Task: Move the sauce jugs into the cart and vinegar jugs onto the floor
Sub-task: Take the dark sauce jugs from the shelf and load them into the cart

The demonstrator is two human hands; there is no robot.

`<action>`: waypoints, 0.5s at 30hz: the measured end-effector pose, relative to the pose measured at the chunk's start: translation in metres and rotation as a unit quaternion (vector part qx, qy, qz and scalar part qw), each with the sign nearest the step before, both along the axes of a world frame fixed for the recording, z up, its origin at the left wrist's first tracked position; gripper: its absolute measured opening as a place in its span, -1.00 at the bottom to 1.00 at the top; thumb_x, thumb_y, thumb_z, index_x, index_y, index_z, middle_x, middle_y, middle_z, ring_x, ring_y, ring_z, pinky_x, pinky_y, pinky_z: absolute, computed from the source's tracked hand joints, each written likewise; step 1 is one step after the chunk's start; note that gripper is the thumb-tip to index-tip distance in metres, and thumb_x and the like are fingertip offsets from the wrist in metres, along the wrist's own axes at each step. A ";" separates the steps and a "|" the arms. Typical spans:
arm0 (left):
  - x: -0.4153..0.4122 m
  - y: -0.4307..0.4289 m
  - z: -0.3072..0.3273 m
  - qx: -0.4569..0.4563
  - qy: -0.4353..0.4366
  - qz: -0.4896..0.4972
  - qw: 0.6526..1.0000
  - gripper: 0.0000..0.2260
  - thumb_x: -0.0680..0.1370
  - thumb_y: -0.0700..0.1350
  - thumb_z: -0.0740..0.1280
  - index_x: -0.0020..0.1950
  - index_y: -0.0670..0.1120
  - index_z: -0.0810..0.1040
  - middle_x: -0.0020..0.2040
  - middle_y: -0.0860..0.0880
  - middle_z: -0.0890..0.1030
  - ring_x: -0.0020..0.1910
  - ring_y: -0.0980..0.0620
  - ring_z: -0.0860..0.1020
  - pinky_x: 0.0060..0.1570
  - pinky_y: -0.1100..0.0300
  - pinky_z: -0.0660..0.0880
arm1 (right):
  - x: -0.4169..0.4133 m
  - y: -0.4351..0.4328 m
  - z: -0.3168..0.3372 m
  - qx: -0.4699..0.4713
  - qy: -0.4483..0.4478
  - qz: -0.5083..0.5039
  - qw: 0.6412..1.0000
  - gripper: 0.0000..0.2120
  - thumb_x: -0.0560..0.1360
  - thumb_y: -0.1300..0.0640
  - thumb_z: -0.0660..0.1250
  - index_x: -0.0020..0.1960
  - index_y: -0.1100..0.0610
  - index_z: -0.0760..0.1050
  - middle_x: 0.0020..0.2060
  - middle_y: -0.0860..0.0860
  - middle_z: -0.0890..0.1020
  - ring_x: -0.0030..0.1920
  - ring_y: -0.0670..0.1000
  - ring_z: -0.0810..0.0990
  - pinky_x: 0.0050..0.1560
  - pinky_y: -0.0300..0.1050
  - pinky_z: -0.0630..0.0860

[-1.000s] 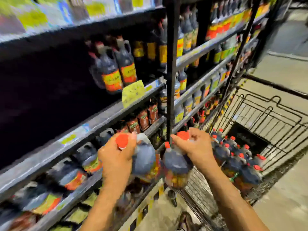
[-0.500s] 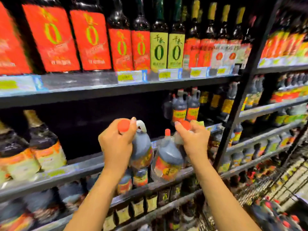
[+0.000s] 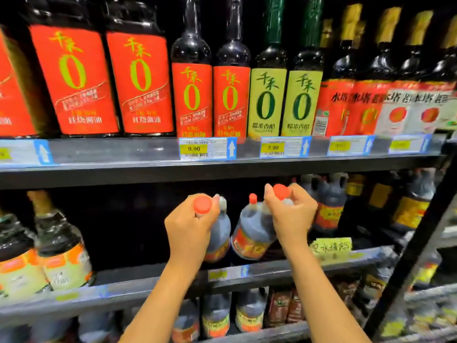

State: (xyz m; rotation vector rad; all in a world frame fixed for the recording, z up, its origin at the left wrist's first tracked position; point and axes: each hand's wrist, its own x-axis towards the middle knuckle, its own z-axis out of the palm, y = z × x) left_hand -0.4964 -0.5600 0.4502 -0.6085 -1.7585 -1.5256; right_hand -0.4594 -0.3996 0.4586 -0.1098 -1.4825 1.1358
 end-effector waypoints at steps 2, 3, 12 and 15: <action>-0.007 0.009 -0.002 -0.010 0.007 0.008 1.000 -0.83 0.43 0.12 0.29 -0.30 0.08 0.47 -0.44 0.19 0.48 -0.33 0.34 0.49 -0.29 0.54 0.31 | -0.015 0.007 -0.005 0.010 -0.010 0.012 1.000 -0.53 0.26 0.02 0.44 -0.49 0.15 0.16 -0.56 -0.09 0.20 -0.50 -0.16 0.17 -0.46 -0.36 0.16; -0.011 0.013 -0.005 -0.018 0.008 0.010 1.000 -0.83 0.42 0.12 0.30 -0.30 0.07 0.47 -0.44 0.20 0.48 -0.33 0.34 0.48 -0.28 0.54 0.31 | -0.022 0.010 -0.008 0.002 -0.019 0.026 0.999 -0.53 0.24 0.04 0.46 -0.49 0.10 0.15 -0.59 -0.12 0.21 -0.52 -0.17 0.18 -0.47 -0.37 0.16; -0.056 0.025 -0.023 -0.121 -0.047 0.015 0.991 -0.65 0.44 0.05 0.38 -0.42 -0.16 0.49 -0.51 -0.01 0.48 -0.51 0.17 0.34 -0.41 0.36 0.31 | -0.079 0.030 -0.012 -0.017 -0.266 0.090 0.960 -0.66 0.36 0.11 0.49 -0.46 0.20 0.43 -0.53 0.00 0.57 -0.46 -0.16 0.47 -0.28 -0.20 0.42; -0.073 0.031 -0.007 -0.132 -0.148 0.022 0.980 -0.75 0.46 -0.06 0.44 -0.38 -0.06 0.50 -0.46 0.09 0.48 -0.44 0.27 0.40 -0.32 0.36 0.29 | -0.091 0.033 -0.014 -0.016 -0.302 0.068 0.951 -0.64 0.33 -0.01 0.50 -0.31 0.30 0.55 -0.35 0.13 0.65 -0.27 0.06 0.62 -0.28 -0.20 0.45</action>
